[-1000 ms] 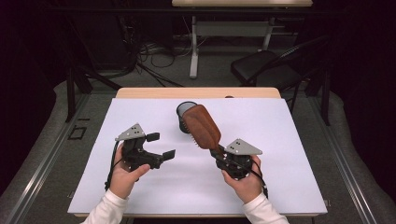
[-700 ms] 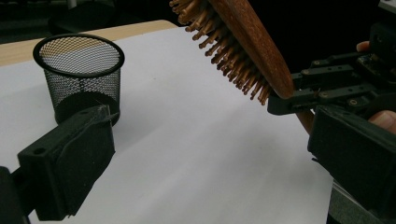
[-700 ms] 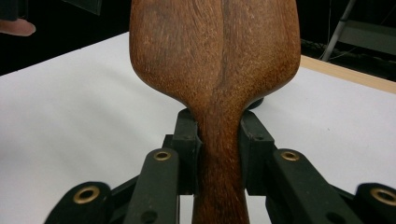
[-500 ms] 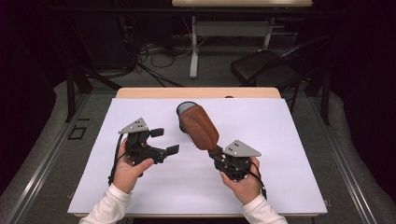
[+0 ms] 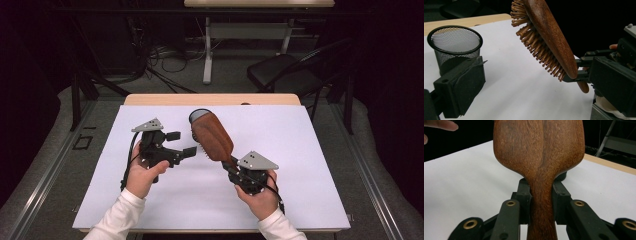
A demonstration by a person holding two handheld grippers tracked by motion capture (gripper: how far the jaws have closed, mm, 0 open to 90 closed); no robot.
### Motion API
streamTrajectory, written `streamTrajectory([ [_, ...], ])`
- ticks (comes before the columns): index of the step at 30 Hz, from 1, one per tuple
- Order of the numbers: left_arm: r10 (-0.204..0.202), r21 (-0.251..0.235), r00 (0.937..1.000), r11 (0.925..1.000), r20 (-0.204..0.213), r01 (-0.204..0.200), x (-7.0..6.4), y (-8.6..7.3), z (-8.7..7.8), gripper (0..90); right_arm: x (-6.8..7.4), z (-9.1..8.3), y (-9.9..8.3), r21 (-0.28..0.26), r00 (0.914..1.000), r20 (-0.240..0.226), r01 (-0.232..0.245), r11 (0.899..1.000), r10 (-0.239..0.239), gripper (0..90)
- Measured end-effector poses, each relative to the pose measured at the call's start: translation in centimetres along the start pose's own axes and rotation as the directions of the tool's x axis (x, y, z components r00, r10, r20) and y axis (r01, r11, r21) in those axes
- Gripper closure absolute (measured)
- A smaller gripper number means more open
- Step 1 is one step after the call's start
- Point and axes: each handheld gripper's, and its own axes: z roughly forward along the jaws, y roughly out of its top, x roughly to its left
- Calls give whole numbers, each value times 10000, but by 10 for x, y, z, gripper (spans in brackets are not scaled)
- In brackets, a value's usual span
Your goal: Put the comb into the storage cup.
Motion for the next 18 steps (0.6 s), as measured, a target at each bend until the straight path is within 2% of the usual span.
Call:
streamTrajectory([
  [4, -458, -118, 9986, 9989, 264, 462, 2, 3, 2, 8, 2, 0, 0, 17, 10000, -27, 24, 10000, -24, 717],
  [11, -766, 11, 9967, 9971, 286, 766, 6, 9, 6, 8, 2, 0, 0, -17, 10000, -36, 54, 10000, -54, 717],
  [15, -1105, 161, 9924, 9938, 541, 1097, 8, 11, 11, 13, 2, 0, 0, -37, 10000, -56, 43, 10000, -43, 717],
  [18, -1128, 249, 9925, 9934, 474, 1117, 7, 13, 14, 20, 3, 0, 0, -54, 10000, -62, 58, 10000, -58, 717],
])
